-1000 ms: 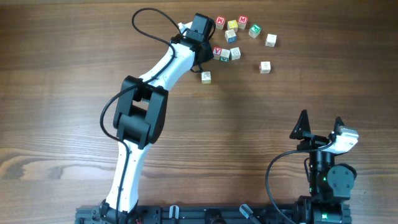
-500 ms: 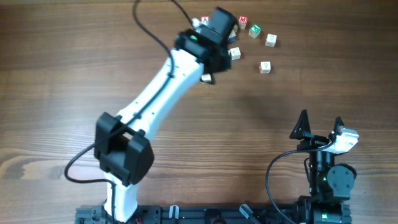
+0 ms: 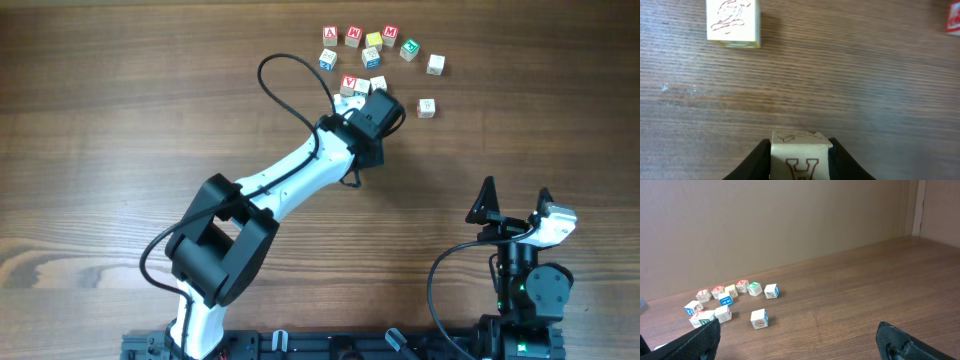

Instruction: Form a tower

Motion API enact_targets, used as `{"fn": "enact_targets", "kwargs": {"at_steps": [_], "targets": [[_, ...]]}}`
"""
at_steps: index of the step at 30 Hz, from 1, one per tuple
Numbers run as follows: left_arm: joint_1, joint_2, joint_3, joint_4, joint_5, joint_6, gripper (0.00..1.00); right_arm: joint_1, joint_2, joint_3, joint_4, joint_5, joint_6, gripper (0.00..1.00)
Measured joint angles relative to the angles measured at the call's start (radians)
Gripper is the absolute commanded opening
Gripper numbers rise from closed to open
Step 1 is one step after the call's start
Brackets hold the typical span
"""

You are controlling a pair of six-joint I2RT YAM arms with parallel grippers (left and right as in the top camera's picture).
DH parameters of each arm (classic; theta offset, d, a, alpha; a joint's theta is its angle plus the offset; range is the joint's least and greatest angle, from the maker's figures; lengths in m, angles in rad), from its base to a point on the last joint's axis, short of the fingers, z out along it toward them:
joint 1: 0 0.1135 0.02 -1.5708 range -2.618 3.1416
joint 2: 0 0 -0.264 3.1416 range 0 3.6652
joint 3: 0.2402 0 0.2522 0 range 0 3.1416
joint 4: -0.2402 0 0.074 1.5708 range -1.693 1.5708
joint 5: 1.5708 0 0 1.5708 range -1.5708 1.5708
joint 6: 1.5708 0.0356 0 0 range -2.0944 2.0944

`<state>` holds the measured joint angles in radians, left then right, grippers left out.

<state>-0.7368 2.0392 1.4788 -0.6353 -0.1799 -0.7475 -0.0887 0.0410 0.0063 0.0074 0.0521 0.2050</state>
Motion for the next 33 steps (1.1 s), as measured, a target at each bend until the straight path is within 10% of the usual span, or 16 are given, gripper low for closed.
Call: {"fn": "enact_targets", "kwargs": {"at_steps": [23, 28, 33], "targets": [[0.058, 0.046, -0.109, 0.235, -0.058, 0.1, 0.47, 0.0, 0.0, 0.0, 0.0, 0.0, 0.0, 1.0], [0.058, 0.046, -0.109, 0.24, -0.05, 0.114, 0.97, 0.0, 0.0, 0.0, 0.0, 0.0, 0.0, 1.0], [0.06, 0.044, -0.071, 0.229, -0.049, 0.152, 1.0, 0.0, 0.0, 0.0, 0.0, 0.0, 0.0, 1.0]]}}
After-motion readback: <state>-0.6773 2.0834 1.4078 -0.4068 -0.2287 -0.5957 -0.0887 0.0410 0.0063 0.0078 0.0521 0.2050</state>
